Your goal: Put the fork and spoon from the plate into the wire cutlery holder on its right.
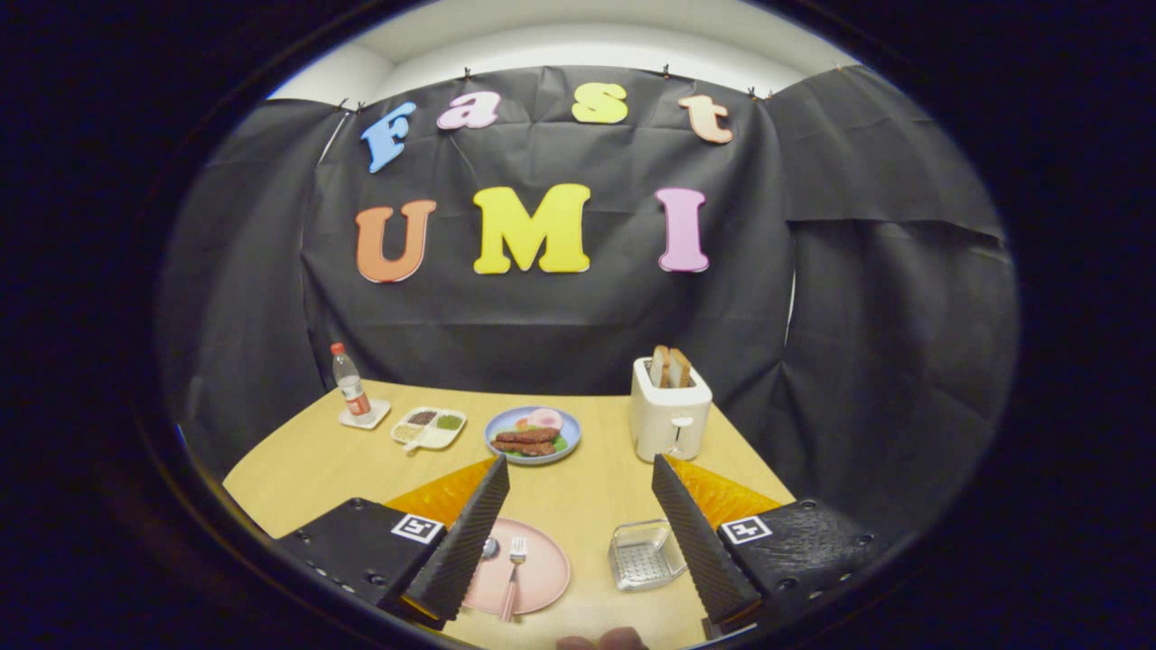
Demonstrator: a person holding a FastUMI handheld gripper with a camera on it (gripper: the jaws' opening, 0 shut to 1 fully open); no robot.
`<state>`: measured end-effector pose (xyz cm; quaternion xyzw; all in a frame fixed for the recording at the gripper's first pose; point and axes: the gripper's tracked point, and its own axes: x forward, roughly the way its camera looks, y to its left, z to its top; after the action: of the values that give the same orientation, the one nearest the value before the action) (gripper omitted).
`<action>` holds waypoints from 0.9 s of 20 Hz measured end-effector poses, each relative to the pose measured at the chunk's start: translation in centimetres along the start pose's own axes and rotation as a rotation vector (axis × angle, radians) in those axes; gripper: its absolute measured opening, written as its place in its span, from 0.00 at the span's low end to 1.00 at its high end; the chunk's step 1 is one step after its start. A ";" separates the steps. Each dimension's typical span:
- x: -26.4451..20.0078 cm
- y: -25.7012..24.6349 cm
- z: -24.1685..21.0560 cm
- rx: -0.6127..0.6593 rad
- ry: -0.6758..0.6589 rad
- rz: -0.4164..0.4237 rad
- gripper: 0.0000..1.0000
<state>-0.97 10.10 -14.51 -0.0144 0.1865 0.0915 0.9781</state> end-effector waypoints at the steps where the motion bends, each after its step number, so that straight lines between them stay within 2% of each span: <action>1: 0.3 0.8 -1.7 -0.004 0.041 0.012 0.95; 3: 0.5 2.3 -4.7 -0.003 0.120 0.036 0.95; 9: 2.0 4.6 -13.1 -0.010 0.316 0.027 0.95; 14: 3.5 6.3 -17.7 -0.070 0.419 0.042 0.96; 15: 3.8 6.4 -18.5 -0.080 0.435 0.046 0.94; 18: 4.2 6.9 -20.7 -0.092 0.499 0.064 0.74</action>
<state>-5.87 16.37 -35.27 -0.0752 0.4179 0.1246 0.8968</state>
